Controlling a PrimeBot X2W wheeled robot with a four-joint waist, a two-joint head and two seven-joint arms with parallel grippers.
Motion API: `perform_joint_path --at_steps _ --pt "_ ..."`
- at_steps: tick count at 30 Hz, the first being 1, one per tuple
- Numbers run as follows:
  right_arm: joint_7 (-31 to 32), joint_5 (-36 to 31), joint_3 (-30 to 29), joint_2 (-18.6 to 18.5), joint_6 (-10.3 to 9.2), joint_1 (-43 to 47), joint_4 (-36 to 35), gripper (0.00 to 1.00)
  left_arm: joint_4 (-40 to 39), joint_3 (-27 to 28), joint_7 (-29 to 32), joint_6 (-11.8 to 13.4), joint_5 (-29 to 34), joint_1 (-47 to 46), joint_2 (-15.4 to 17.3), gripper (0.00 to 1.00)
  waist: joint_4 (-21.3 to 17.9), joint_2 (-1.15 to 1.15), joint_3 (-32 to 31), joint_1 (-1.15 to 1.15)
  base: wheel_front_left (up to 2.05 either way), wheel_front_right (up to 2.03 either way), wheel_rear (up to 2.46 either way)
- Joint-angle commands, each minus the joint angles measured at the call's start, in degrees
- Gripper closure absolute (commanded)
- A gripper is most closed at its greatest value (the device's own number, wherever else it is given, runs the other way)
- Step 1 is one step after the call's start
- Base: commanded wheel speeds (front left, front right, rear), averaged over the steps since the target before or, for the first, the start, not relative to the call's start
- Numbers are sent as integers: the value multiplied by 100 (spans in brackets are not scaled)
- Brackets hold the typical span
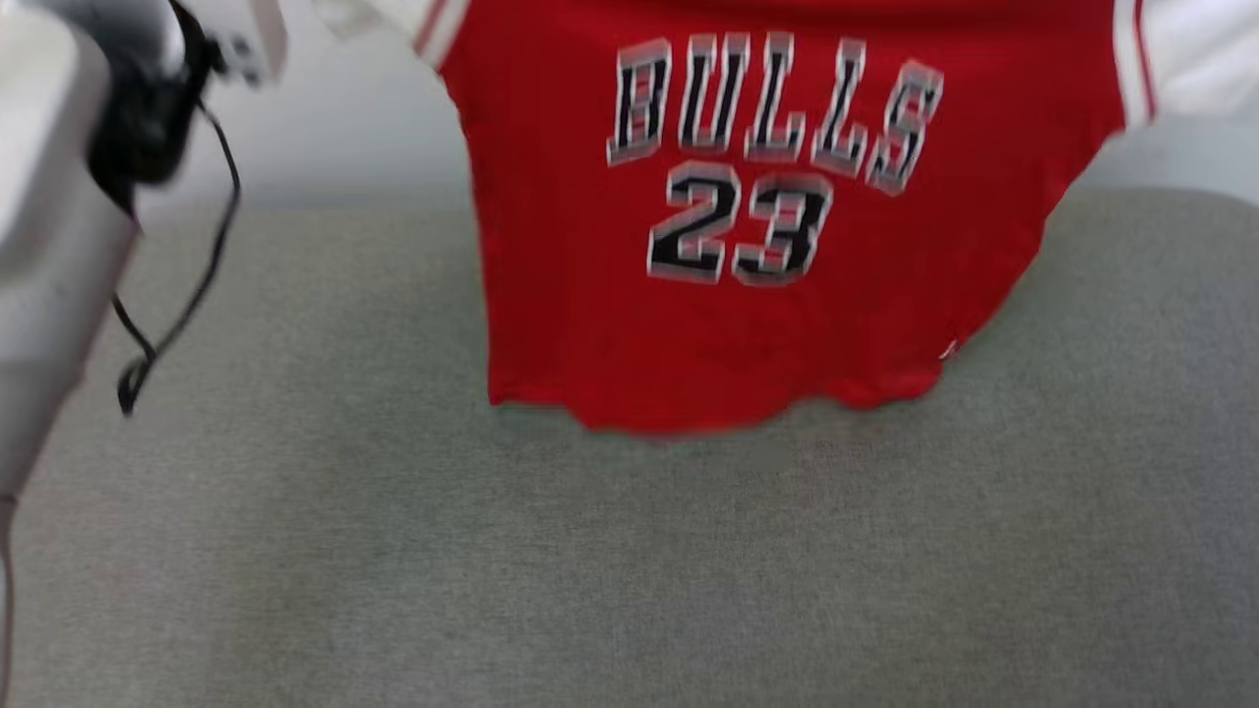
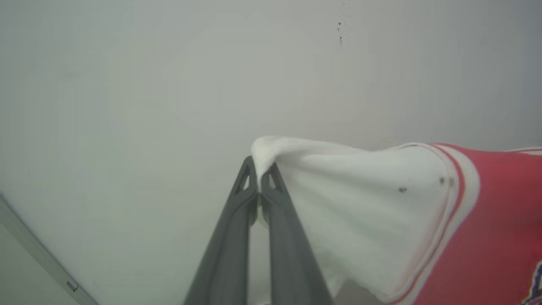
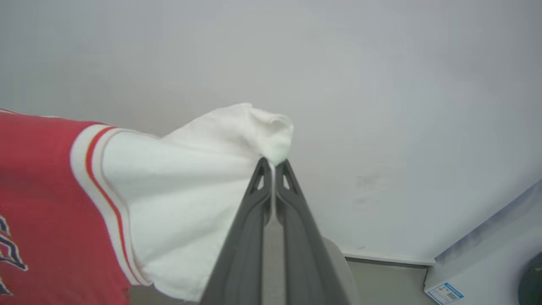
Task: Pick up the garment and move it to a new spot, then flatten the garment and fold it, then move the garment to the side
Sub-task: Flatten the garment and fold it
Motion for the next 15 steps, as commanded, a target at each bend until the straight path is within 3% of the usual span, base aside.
perform_joint_path --at_steps 1,6,15 --pt "-192 -58 96 -65 -6 -384 92 100 141 37 -116 -76 104 -338 -44 100 -150 0 404 0 0 0 0" --pt "-796 -174 436 30 -6 -1467 398 100 573 154 -423 -176 309 -1257 -63 100 -342 0 1128 0 0 0 0" --pt "-1997 -277 586 327 -6 -2950 934 100 1081 479 -1148 -139 505 -2478 -9 100 -541 0 2081 0 0 0 0"
